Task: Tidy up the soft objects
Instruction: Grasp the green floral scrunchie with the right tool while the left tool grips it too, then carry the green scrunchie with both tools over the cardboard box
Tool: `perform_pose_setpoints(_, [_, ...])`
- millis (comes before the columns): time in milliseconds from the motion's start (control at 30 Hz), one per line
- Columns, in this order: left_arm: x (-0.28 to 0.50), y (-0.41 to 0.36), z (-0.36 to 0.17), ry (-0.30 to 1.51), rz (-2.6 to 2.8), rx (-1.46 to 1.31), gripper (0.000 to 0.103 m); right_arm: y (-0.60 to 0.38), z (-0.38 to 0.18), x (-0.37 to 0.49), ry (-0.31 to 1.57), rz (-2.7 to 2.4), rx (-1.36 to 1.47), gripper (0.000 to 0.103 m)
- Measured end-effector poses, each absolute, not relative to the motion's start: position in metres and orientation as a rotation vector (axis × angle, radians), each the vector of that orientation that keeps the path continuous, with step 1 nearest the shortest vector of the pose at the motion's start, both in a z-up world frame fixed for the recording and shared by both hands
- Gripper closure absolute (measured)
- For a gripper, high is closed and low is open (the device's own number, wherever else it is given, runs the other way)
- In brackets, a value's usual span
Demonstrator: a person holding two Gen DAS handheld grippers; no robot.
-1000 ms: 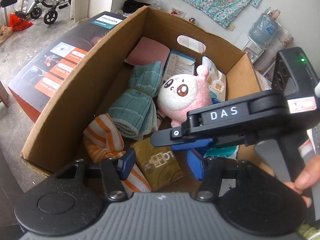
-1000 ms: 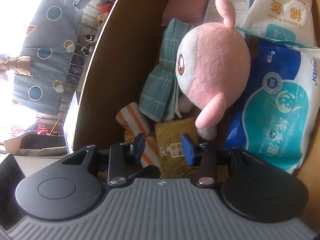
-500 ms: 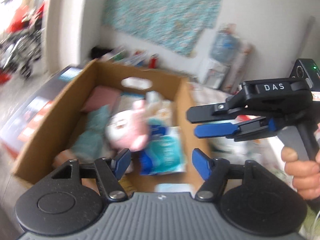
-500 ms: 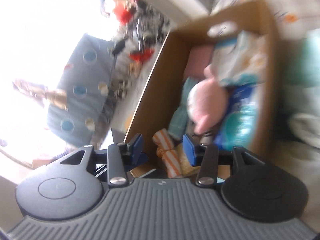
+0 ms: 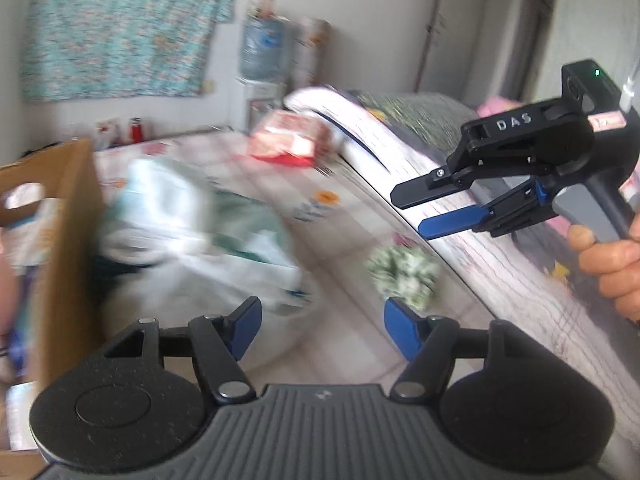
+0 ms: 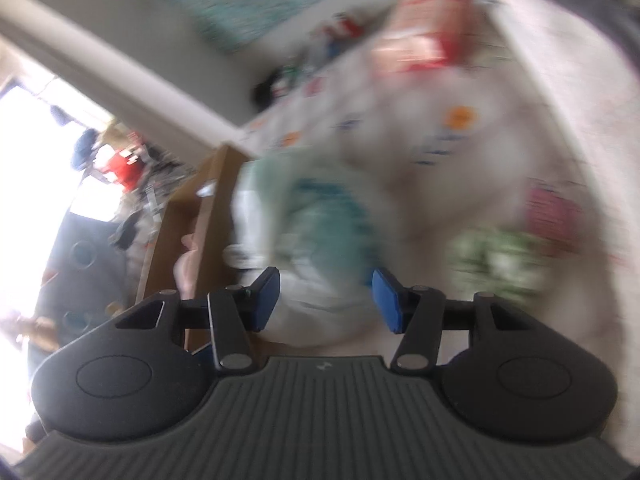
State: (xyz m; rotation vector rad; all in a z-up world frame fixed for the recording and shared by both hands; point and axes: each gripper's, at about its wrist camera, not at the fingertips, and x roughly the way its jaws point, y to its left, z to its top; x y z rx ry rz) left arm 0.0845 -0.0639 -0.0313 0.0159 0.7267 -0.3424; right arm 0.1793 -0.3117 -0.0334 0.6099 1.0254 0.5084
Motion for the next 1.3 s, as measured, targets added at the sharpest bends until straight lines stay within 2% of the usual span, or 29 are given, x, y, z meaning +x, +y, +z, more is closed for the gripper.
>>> perform_pose_setpoints(300, [0.117, -0.132, -0.075, 0.746, -0.435, 0.121, 0.038, -0.37, -0.099, 0.197, 1.054, 0.386, 0.666, 0.051])
perform_pose_setpoints(567, [0.148, -0.16, -0.104, 0.795, -0.464, 0.139, 0.038, -0.376, -0.125, 0.217, 1.085, 0.366, 0.67, 0.052])
perform_pose_setpoints(767, [0.165, -0.166, -0.117, 0.853, -0.46, 0.113, 0.066, -0.373, -0.138, 0.22, 1.109, 0.377, 0.65, 0.056])
perform_pose_setpoints(833, [0.165, -0.164, -0.118, 0.853, -0.45, 0.109, 0.075, -0.369, -0.137, 0.219, 1.106, 0.378, 0.624, 0.065])
perform_pose_setpoints(867, [0.165, -0.164, -0.118, 0.851, -0.444, 0.108, 0.084, -0.368, -0.137, 0.218, 1.103, 0.373, 0.61, 0.068])
perform_pose_setpoints(900, [0.165, -0.163, -0.117, 0.852, -0.44, 0.103, 0.09, -0.367, -0.137, 0.218, 1.1, 0.37, 0.604, 0.075])
perform_pose_setpoints(933, [0.165, -0.161, -0.116, 0.853, -0.44, 0.096, 0.09, -0.367, -0.138, 0.218, 1.101, 0.365, 0.605, 0.08])
perform_pose_setpoints(1033, [0.161, -0.158, -0.109, 0.835, -0.434, 0.088, 0.092, -0.368, -0.139, 0.216, 1.096, 0.364, 0.634, 0.084])
perform_pose_setpoints(1300, [0.136, -0.143, -0.066, 0.719, -0.441, 0.048, 0.093, -0.36, -0.098, 0.199, 1.014, 0.403, 0.63, 0.086])
